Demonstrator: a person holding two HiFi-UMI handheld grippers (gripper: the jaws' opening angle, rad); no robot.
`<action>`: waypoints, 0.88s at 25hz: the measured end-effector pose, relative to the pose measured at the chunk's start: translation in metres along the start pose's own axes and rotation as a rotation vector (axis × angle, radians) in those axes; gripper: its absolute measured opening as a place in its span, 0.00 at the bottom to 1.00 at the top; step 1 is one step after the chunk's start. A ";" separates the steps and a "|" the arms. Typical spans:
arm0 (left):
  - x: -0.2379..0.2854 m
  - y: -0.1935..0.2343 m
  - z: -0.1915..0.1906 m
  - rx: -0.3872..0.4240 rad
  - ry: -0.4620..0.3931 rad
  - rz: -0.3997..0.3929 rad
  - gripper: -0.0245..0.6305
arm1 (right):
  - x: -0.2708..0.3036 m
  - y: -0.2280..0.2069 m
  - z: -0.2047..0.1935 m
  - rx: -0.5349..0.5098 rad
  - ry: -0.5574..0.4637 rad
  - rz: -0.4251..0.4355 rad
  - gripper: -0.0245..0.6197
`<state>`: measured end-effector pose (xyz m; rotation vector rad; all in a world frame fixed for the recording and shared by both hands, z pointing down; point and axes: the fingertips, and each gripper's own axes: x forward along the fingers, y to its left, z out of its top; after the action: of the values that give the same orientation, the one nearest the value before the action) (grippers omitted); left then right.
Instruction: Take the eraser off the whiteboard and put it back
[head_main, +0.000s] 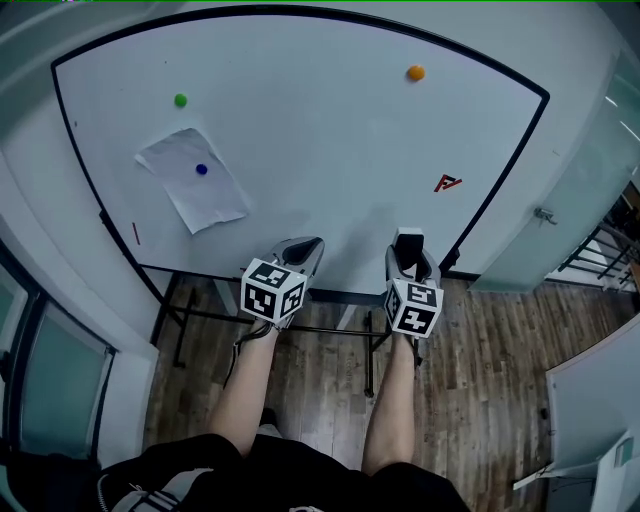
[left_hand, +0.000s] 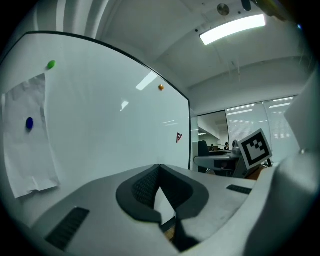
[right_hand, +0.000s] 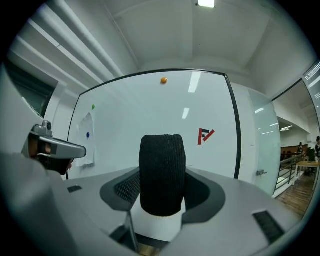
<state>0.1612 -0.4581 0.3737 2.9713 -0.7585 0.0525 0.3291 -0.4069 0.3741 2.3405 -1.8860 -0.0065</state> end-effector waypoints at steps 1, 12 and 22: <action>-0.004 -0.003 -0.002 0.002 0.000 0.009 0.07 | -0.005 0.003 -0.003 0.002 0.004 0.011 0.42; -0.051 -0.044 -0.031 0.031 0.033 0.087 0.07 | -0.068 0.014 -0.030 0.031 0.025 0.134 0.42; -0.079 -0.096 -0.042 0.031 0.029 0.092 0.07 | -0.120 0.014 -0.043 0.041 0.018 0.183 0.42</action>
<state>0.1369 -0.3330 0.4055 2.9559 -0.8988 0.1132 0.2936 -0.2886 0.4081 2.1754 -2.1024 0.0726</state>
